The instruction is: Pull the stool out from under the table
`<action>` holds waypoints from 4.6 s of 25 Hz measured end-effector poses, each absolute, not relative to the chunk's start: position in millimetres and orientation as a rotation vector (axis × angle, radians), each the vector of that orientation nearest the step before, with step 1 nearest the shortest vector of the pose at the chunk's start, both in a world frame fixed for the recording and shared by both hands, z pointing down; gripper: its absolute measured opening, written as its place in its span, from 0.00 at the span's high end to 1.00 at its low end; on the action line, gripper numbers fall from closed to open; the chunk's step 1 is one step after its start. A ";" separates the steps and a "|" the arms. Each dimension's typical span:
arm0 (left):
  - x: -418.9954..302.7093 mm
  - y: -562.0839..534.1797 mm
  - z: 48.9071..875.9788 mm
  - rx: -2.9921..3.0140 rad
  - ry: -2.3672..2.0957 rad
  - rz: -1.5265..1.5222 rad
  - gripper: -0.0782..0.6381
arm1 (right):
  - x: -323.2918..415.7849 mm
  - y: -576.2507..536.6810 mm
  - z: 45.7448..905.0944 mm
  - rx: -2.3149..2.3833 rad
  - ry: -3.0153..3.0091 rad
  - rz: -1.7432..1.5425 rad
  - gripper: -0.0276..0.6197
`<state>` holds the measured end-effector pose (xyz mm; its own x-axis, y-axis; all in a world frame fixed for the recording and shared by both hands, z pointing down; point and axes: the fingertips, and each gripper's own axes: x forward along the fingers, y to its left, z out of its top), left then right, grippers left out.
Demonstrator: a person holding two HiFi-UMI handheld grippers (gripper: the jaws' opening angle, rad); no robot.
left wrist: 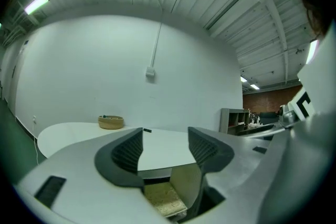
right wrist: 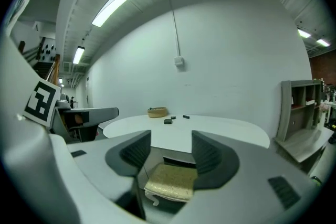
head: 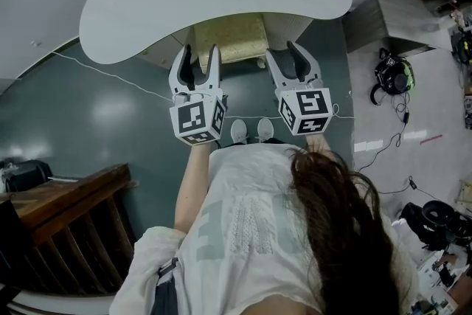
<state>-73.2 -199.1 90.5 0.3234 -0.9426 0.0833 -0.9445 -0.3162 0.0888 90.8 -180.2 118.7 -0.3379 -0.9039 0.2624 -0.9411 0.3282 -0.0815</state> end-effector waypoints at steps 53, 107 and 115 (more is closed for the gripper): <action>-95.6 -304.8 472.2 2.169 -1.733 0.475 0.42 | 123.1 -320.4 463.5 1.580 -2.200 0.569 0.48; -173.3 -335.1 838.8 2.022 -1.434 1.094 0.55 | 149.9 -349.4 840.1 1.338 -1.821 0.700 0.60; -178.0 -329.9 835.1 2.031 -1.432 1.068 0.55 | 145.7 -343.6 836.5 1.325 -1.805 0.689 0.60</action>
<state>-178.0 -329.9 835.1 0.1685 -0.5911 0.7888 -0.9248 -0.3717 -0.0810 145.7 -343.6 836.5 -0.1541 -0.5290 0.8345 -0.9506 0.3097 0.0207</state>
